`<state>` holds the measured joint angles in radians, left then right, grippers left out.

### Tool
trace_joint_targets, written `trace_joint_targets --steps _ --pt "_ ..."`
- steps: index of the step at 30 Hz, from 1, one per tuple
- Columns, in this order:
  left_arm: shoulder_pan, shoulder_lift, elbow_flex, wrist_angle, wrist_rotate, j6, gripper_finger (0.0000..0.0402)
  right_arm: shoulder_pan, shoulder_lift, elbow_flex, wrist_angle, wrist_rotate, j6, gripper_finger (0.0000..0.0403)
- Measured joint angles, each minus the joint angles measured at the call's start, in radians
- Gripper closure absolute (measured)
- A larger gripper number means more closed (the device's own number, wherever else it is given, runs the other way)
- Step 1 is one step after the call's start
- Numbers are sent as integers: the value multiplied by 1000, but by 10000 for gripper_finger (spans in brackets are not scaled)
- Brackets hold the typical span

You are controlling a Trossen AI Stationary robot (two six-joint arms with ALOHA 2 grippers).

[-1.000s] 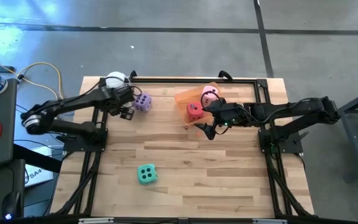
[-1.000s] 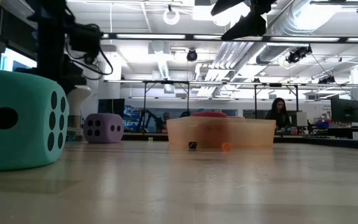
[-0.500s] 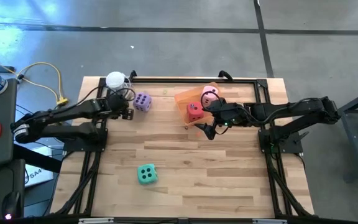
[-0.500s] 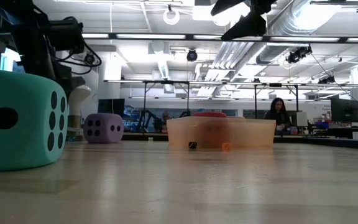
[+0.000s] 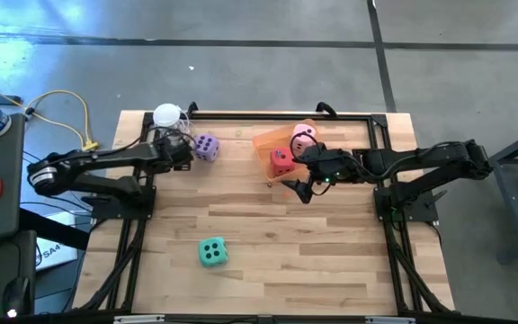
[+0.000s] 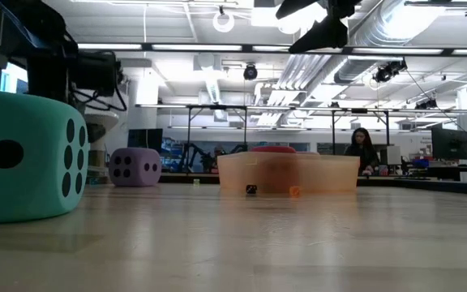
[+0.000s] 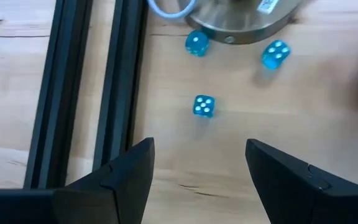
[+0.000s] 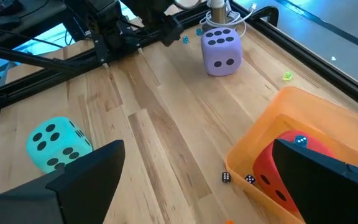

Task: Pick & Place Dice
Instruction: Put the small blue dice into the orange bin

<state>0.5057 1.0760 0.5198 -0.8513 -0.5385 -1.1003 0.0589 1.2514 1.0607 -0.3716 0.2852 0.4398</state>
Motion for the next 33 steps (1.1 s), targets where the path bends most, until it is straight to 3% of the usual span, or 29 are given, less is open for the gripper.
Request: trace_joint_targets --steps 10,18,33 --pt "44 154 0 155 24 60 158 0 0 0 0 0 1 3" --pt "86 231 2 174 23 83 158 0 0 0 -13 -8 1 3" --pt "90 262 2 257 3 98 159 0 0 0 -22 -15 1 3"
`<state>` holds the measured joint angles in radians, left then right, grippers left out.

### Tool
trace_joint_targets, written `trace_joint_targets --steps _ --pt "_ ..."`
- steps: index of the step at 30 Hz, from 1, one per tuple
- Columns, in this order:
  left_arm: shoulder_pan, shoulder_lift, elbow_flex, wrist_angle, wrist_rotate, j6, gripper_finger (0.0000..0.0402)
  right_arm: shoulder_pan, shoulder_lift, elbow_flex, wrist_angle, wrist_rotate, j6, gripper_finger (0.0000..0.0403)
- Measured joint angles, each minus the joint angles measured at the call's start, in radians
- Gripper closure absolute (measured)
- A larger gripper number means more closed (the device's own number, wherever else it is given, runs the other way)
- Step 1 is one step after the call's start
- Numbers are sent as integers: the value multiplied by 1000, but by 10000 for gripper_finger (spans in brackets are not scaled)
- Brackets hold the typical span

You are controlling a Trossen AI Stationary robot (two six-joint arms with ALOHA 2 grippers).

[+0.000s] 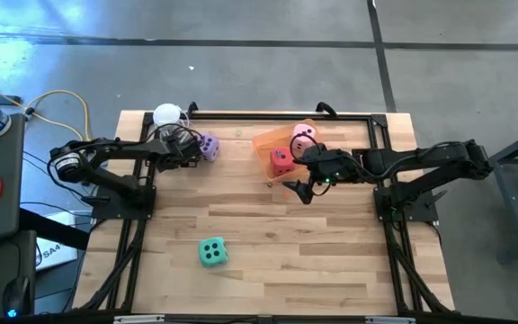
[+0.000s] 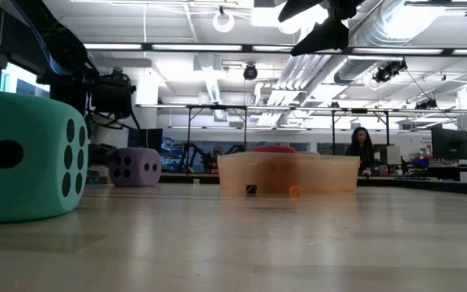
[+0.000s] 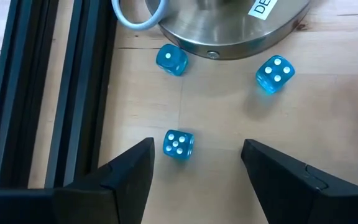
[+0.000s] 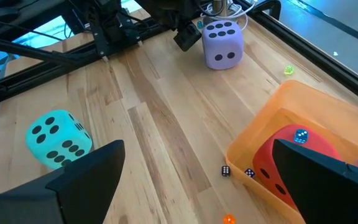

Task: Pick & Place Dice
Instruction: Put the small blue dice into the orange bin

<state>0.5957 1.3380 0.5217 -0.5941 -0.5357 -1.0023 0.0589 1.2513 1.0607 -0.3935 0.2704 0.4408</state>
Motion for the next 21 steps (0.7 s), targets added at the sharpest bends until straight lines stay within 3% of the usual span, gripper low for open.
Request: trace_joint_targets --steps 21 --pt "0 1 -2 67 40 44 234 0 0 0 0 -1 5 3"
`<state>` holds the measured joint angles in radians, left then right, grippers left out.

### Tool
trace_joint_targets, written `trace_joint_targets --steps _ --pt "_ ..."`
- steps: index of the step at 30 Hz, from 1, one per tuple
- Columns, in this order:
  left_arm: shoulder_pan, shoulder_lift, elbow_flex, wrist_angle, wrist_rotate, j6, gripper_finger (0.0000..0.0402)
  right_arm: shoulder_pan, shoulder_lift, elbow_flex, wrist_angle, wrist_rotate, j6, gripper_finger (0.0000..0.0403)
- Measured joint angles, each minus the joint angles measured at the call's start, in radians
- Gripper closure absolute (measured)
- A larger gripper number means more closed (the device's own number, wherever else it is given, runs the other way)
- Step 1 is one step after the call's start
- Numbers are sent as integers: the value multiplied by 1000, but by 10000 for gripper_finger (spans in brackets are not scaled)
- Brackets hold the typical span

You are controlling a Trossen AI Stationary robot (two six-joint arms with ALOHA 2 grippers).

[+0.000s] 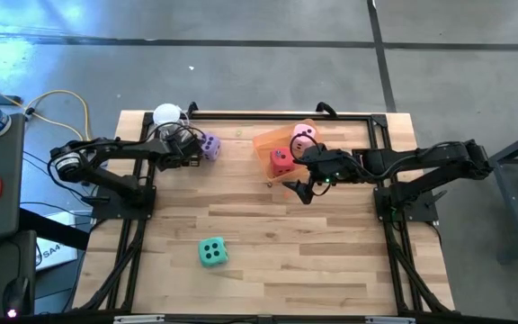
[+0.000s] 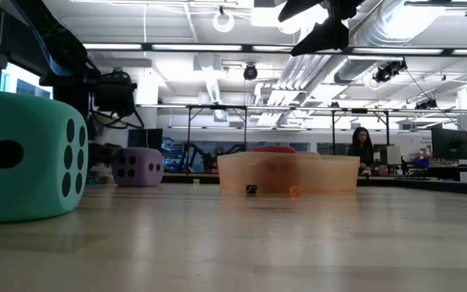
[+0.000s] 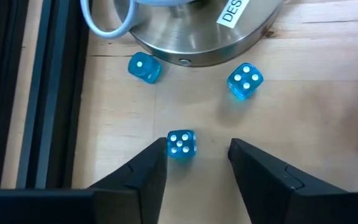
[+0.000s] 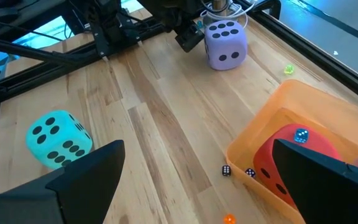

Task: Pick & Place Dice
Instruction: Put the small blue dice into the orange bin

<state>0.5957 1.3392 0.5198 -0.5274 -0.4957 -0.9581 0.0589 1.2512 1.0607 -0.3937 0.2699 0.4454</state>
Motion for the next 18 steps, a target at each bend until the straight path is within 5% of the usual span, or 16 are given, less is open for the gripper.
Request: trace_joint_targets --steps 12,18 --pt "-1 0 0 21 17 40 334 0 0 0 9 -11 25 3" --pt "-6 0 1 16 26 85 347 0 0 0 9 -12 51 3"
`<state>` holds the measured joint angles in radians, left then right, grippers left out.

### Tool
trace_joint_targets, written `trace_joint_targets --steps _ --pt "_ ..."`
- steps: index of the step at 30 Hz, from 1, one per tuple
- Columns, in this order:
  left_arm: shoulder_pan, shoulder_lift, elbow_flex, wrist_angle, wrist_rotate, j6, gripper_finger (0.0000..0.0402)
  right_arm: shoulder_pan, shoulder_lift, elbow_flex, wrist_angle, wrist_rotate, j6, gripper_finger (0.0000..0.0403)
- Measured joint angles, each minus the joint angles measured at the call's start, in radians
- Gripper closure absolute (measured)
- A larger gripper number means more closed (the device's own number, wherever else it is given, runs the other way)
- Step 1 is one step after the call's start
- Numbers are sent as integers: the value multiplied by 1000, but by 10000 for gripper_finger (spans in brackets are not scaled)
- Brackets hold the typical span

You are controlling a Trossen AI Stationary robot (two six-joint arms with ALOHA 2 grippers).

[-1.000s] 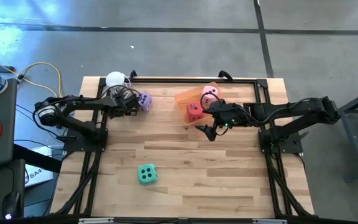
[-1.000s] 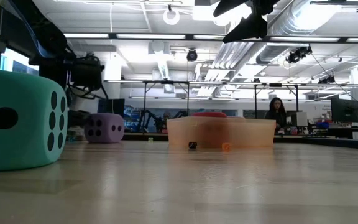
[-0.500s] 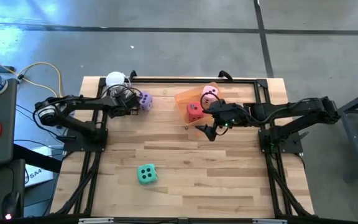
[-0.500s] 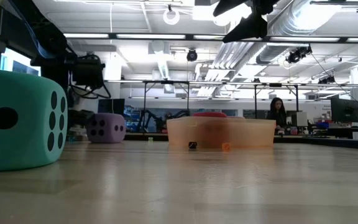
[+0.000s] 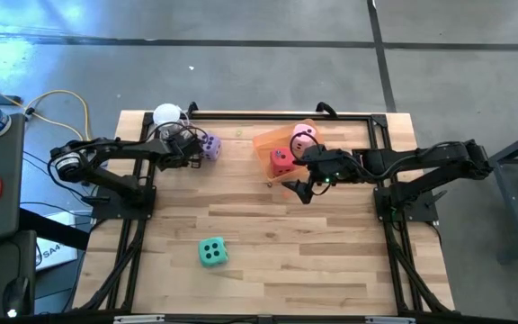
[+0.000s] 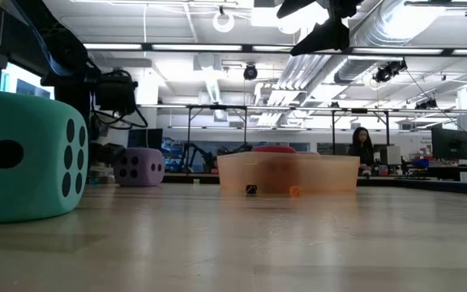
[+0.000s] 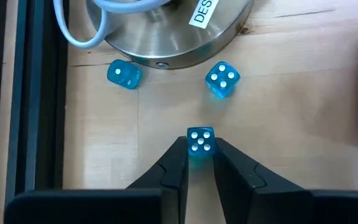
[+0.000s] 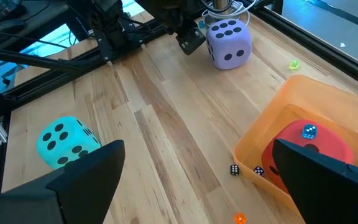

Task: Pick & Place Dice
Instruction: Put the small blue dice into the orange bin

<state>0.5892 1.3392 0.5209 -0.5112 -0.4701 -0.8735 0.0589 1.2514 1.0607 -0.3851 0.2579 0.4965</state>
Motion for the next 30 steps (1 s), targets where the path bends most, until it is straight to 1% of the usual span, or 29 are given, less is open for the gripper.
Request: trace_joint_targets --steps 3,7,13,16,19,23,27,30 --pt "-7 -5 0 -5 7 2 348 0 0 0 0 0 1 3" --pt "-51 -52 0 -19 75 -6 349 3 0 0 0 0 6 3" --pt "-158 -209 2 -43 60 -6 350 23 0 0 5 4 5 3" --pt "-223 -311 15 -10 56 41 350 23 0 0 8 27 5 3" --pt "-294 -408 26 97 63 106 350 23 0 0 18 41 5 3" --pt "-364 -485 30 360 64 215 351 23 0 0 40 52 4 3" --pt "-352 -457 31 565 66 277 351 28 0 0 76 56 4 3" --pt "-299 -379 48 624 160 270 351 44 0 0 91 59 4 3"
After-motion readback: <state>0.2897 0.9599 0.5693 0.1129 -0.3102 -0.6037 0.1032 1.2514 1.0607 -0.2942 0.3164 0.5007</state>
